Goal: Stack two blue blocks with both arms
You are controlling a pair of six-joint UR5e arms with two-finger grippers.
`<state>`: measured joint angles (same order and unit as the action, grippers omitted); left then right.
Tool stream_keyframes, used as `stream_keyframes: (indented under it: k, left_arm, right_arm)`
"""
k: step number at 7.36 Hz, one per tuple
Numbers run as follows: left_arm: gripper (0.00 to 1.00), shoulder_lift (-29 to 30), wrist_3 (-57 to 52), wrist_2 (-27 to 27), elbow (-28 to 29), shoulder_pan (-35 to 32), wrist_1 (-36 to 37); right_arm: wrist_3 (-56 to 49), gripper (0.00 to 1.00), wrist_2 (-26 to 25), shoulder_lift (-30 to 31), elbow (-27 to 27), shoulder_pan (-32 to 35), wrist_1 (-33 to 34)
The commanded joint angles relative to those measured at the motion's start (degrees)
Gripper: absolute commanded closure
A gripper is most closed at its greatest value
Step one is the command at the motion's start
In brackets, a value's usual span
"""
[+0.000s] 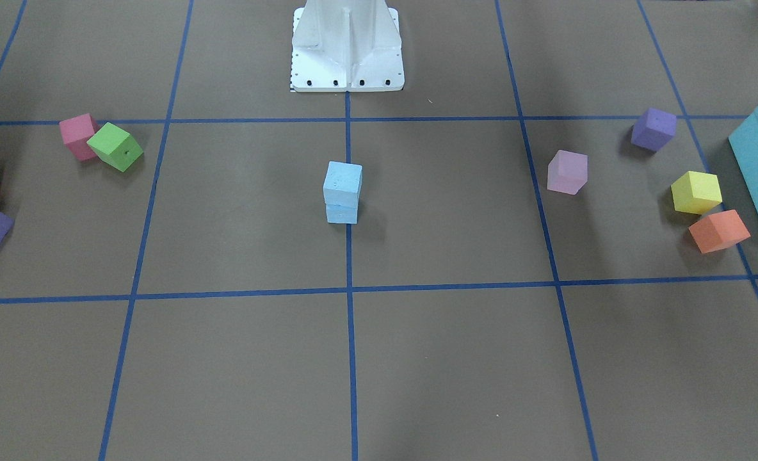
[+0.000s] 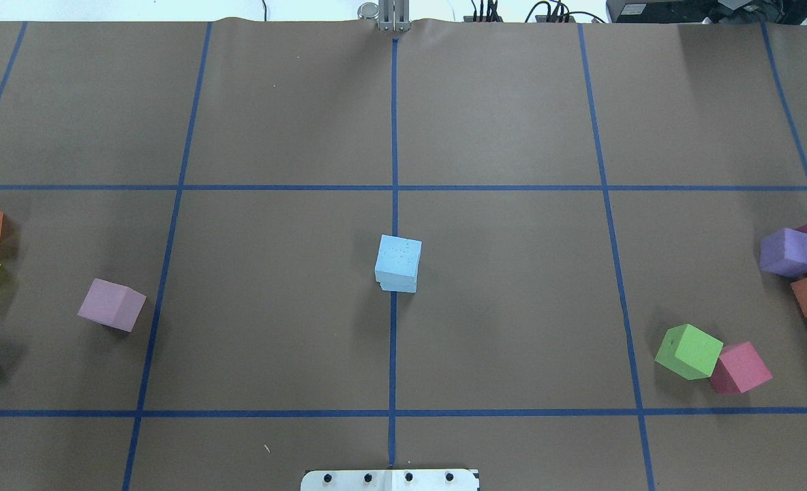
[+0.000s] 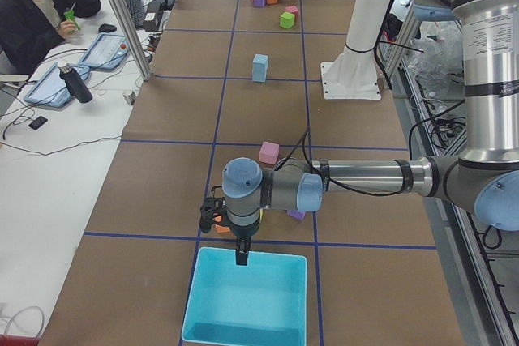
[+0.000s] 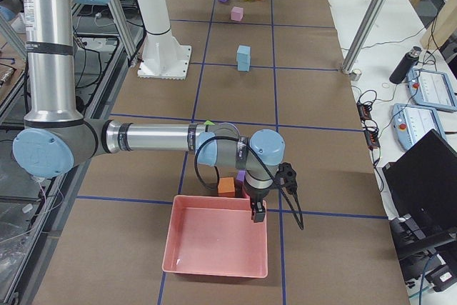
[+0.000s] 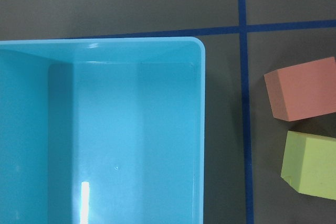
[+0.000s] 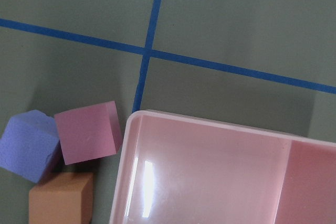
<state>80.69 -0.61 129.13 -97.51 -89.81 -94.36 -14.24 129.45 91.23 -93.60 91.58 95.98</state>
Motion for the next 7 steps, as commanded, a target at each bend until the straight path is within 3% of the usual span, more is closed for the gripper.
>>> stream_keyframes:
  k: [1,7]
  left_arm:
    - [0.02,-0.1,0.17,0.16,-0.66,0.07,-0.22]
    - [0.02,-0.1,0.17,0.24,-0.05,0.16,-0.3]
  right_arm:
    - [0.0,0.0,0.01,0.0,0.0,0.0,0.0]
    - [0.0,0.0,0.1,0.09,-0.09,0.0,0.0]
